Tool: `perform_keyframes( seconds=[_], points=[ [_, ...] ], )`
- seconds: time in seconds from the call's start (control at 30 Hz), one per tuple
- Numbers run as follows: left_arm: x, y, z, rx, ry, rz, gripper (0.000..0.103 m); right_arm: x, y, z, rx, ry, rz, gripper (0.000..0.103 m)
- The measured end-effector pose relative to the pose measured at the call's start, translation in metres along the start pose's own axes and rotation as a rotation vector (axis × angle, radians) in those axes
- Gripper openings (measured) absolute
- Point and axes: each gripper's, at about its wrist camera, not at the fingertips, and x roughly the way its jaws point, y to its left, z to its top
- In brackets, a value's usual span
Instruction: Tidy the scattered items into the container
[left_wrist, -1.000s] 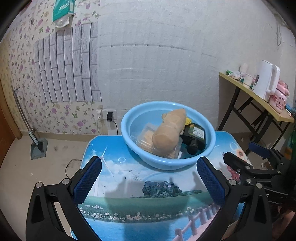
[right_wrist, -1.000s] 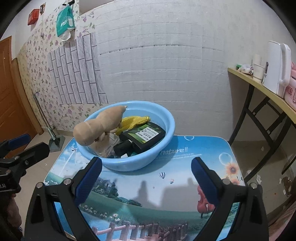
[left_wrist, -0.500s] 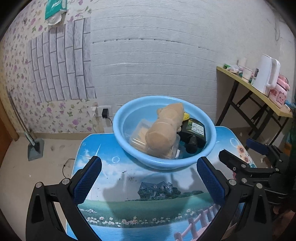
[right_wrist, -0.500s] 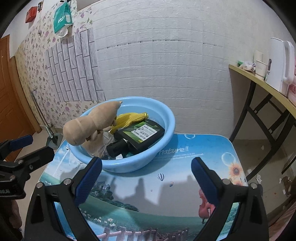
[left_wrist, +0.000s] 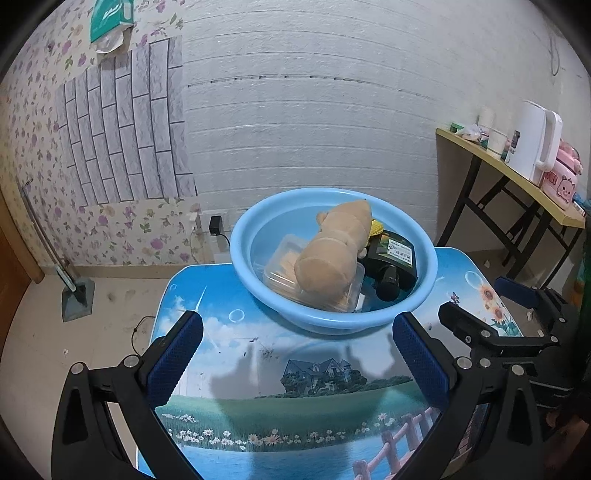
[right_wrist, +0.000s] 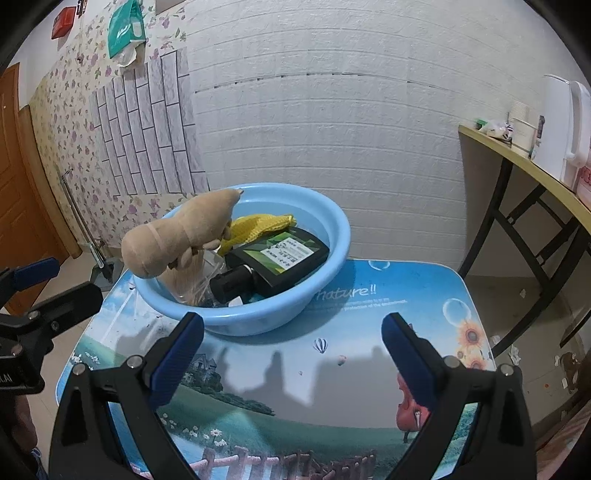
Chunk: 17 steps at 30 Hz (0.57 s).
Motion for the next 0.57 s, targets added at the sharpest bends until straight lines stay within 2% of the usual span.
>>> perform_keyframes(
  seconds=[0.57],
  points=[
    [-0.0062,-0.0039,-0.0041,0.025,-0.016,0.003,0.103,-0.0033,-0.0001,-0.0032,-0.001,0.003,-0.010,0.099]
  ],
)
